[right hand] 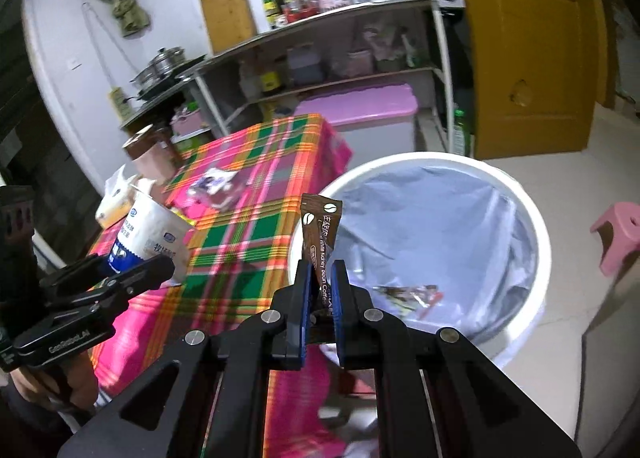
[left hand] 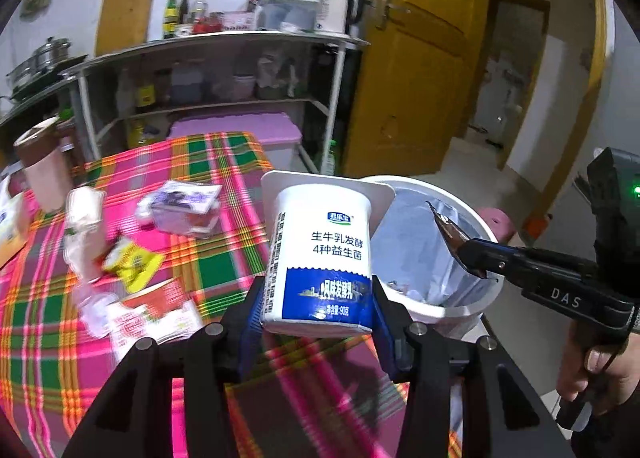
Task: Collect trash
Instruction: 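Carry the yogurt cup with the left tool while the right tool carries the brown wrapper to the bin, then open the left tool over the bin while the right tool releases the brown wrapper, then move both open tools back over the table, then grasp the red-and-white strawberry milk carton with the left tool, then grasp the small clear plastic cup with the right tool while the left tool holds the carton, then carry the milk carton with the left tool while the right tool carries the clear cup to the bin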
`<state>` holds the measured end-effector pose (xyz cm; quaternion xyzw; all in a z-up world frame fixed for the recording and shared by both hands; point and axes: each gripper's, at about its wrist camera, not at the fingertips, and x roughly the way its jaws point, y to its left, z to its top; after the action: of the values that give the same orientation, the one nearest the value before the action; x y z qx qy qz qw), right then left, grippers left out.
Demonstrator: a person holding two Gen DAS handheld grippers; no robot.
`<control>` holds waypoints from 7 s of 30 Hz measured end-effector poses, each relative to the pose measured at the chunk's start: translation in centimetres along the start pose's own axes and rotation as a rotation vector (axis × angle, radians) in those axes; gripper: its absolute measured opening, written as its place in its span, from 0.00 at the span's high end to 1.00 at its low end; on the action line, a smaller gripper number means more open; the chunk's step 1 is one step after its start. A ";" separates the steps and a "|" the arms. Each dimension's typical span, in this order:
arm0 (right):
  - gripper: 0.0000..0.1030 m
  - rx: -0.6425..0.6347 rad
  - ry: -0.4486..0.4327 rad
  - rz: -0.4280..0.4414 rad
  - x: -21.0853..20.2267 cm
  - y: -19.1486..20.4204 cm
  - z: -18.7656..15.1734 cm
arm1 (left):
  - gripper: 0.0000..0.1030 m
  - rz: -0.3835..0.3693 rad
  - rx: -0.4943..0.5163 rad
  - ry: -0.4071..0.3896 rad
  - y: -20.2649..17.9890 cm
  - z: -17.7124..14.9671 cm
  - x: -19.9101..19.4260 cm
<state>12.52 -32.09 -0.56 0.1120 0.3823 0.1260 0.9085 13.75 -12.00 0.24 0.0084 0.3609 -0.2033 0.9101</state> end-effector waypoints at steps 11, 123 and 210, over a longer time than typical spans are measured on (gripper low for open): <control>0.90 0.065 0.027 -0.061 0.6 -4.4 0.0 | 0.53 -0.086 0.064 0.047 -4.0 1.9 5.4; 0.45 -0.144 0.070 0.139 4.1 7.0 -1.5 | 0.35 0.023 0.011 -0.009 10.3 -1.9 1.1; 0.75 -0.270 0.111 0.201 8.0 17.3 -0.4 | 0.44 0.204 -0.265 -0.089 15.1 -7.0 -6.9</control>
<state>15.18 -13.26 -0.95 0.0195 0.3983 0.2723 0.8757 10.33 5.54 -2.34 -0.0842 0.3410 -0.0604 0.9343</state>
